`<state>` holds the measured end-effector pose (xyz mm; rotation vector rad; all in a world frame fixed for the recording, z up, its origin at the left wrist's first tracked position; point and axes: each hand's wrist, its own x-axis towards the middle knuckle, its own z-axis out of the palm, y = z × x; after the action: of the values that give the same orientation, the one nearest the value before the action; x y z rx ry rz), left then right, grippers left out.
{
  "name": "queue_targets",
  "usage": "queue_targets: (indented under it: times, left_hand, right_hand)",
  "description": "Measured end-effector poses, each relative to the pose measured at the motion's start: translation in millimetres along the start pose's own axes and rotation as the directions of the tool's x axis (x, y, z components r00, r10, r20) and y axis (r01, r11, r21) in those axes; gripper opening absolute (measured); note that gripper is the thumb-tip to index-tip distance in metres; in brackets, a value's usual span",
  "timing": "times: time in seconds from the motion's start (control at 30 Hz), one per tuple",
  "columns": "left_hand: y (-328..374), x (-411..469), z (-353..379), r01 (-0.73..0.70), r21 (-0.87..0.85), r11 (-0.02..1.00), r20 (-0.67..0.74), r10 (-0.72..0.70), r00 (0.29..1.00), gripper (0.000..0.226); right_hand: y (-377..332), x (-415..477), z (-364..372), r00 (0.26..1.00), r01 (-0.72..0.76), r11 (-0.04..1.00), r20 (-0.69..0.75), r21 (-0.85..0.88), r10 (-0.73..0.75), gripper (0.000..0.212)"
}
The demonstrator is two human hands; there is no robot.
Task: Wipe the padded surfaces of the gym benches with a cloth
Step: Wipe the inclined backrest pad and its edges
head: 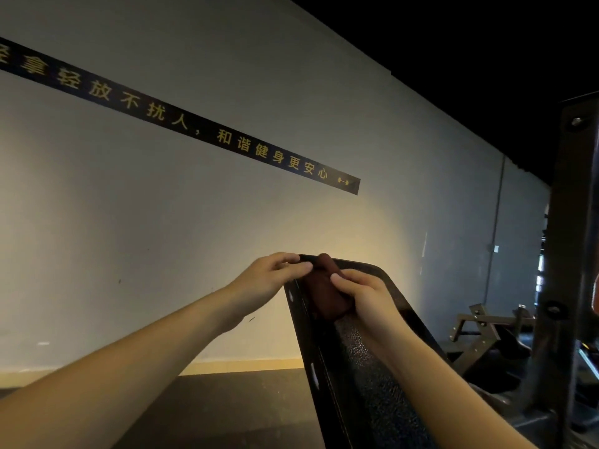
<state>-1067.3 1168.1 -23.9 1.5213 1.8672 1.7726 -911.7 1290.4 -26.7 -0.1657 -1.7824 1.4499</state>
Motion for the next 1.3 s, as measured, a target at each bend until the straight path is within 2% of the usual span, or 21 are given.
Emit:
queue_targets:
  times: [0.07, 0.17, 0.23, 0.3, 0.33, 0.37, 0.4, 0.43, 0.47, 0.5, 0.53, 0.6, 0.67, 0.77, 0.87, 0.93, 1.03, 1.17, 1.3]
  left_hand:
    - [7.1, -10.8, 3.0, -0.026, -0.058, 0.998, 0.022, 0.027, 0.999, 0.061]
    - [14.9, -23.1, 2.8, -0.059, -0.113, 0.992, -0.008, 0.059, 0.998, 0.031]
    - [15.5, -28.2, -2.6, -0.069, -0.101, 0.992, -0.074, 0.062, 0.995, 0.020]
    - [12.9, -31.9, -8.8, -0.080, -0.077, 0.994, -0.150, 0.068, 0.986, 0.018]
    - [9.6, -32.9, -12.3, -0.076, -0.077, 0.994, -0.195, 0.060, 0.979, 0.018]
    - [5.1, -33.4, -15.5, -0.071, -0.086, 0.994, -0.247, 0.047, 0.968, 0.020]
    - [-0.5, -33.0, -18.3, -0.063, -0.100, 0.993, -0.300, 0.030, 0.953, 0.022]
    - [-6.6, -31.7, -20.3, -0.044, -0.111, 0.993, -0.333, 0.005, 0.943, 0.024]
    - [-13.1, -29.9, -20.6, -0.009, -0.113, 0.994, -0.330, -0.029, 0.944, 0.025]
    - [-19.4, -28.1, -18.5, 0.039, -0.089, 0.995, -0.282, -0.062, 0.957, 0.026]
    - [-25.5, -26.7, -13.5, 0.088, -0.035, 0.996, -0.205, -0.093, 0.974, 0.027]
    - [-38.4, -23.3, 2.6, 0.151, 0.071, 0.986, -0.078, -0.146, 0.986, 0.029]
    - [-51.0, -20.0, 21.1, 0.166, 0.074, 0.983, -0.071, -0.161, 0.984, 0.031]
    - [-64.6, -6.8, 40.4, 0.099, 0.075, 0.992, -0.214, -0.081, 0.974, 0.031]
    - [-72.0, 27.5, 37.5, 0.012, 0.057, 0.998, -0.428, 0.013, 0.904, 0.026]
    - [-73.6, 53.6, 26.3, -0.034, 0.031, 0.999, -0.507, 0.045, 0.861, 0.020]
    - [-75.3, 65.6, 21.0, -0.101, 0.054, 0.993, -0.521, 0.115, 0.846, 0.012]
    - [-83.2, 16.3, 61.3, -0.160, 0.115, 0.980, -0.480, 0.196, 0.855, 0.008]
    - [-81.5, -1.0, 79.3, -0.156, 0.125, 0.980, -0.500, 0.198, 0.843, 0.006]
  right_hand:
    - [-0.9, -4.4, 12.8, 0.997, 0.074, 0.997, -0.018, 0.021, -0.074, 0.016]
    - [-1.8, -9.8, 26.4, 0.995, 0.099, 0.990, -0.003, 0.102, -0.099, 0.023]
    - [-1.8, -9.2, 30.4, 0.995, 0.095, 0.992, 0.008, 0.089, -0.096, 0.020]
    - [0.6, -4.7, 29.1, 0.992, 0.127, 0.992, 0.001, -0.022, -0.127, 0.012]
    - [3.0, -0.7, 26.8, 0.985, 0.172, 0.973, -0.003, -0.154, -0.174, 0.010]
    - [6.1, 4.1, 23.2, 0.970, 0.231, 0.912, 0.007, -0.339, -0.243, 0.009]
    - [9.7, 9.9, 19.1, 0.947, 0.290, 0.788, 0.045, -0.543, -0.317, 0.011]
    - [12.3, 16.4, 15.3, 0.921, 0.334, 0.612, 0.110, -0.717, -0.374, 0.015]
    - [14.2, 24.3, 12.1, 0.900, 0.358, 0.447, 0.175, -0.819, -0.400, 0.020]
    - [15.7, 32.6, 10.0, 0.891, 0.365, 0.341, 0.218, -0.867, -0.398, 0.026]
    - [17.3, 40.8, 8.5, 0.897, 0.356, 0.303, 0.233, -0.884, -0.376, 0.031]
    - [24.6, 52.5, 9.1, 0.924, 0.319, 0.328, 0.215, -0.889, -0.317, 0.040]
    - [38.6, 56.6, 10.8, 0.927, 0.315, 0.306, 0.222, -0.898, -0.302, 0.044]
    - [57.5, 57.8, 8.5, 0.908, 0.330, 0.315, 0.208, -0.890, -0.363, 0.042]
    - [60.8, 63.7, 7.3, 0.895, 0.337, 0.322, 0.195, -0.885, -0.402, 0.039]
    - [61.5, 65.1, 7.1, 0.887, 0.347, 0.326, 0.195, -0.880, -0.417, 0.037]
    - [62.9, 64.2, 6.1, 0.890, 0.347, 0.342, 0.192, -0.873, -0.413, 0.036]
    - [65.6, 64.8, 9.1, 0.887, 0.329, 0.315, 0.177, -0.890, -0.426, 0.034]
    - [67.8, 66.5, 9.4, 0.881, 0.333, 0.310, 0.176, -0.891, -0.439, 0.034]
